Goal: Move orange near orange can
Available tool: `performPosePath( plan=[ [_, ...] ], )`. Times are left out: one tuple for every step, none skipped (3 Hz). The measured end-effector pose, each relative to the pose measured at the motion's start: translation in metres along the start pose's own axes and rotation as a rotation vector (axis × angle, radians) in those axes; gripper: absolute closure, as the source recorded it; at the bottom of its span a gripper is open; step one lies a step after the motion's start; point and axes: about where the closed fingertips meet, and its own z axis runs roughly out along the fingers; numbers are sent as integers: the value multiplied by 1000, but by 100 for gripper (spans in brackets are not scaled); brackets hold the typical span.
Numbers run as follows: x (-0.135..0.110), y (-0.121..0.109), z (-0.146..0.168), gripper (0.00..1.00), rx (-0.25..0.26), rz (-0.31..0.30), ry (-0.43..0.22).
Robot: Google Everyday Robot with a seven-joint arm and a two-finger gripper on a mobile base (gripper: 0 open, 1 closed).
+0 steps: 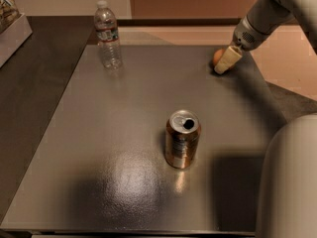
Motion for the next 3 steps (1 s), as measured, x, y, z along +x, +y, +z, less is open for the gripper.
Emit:
performPosePath(
  plan=[
    [0,2,-8,64,-2,-5,-7],
    [-3,13,-23,88,-12,-33,-21],
    [-4,40,-44,100,-42,-85,-44]
  ],
)
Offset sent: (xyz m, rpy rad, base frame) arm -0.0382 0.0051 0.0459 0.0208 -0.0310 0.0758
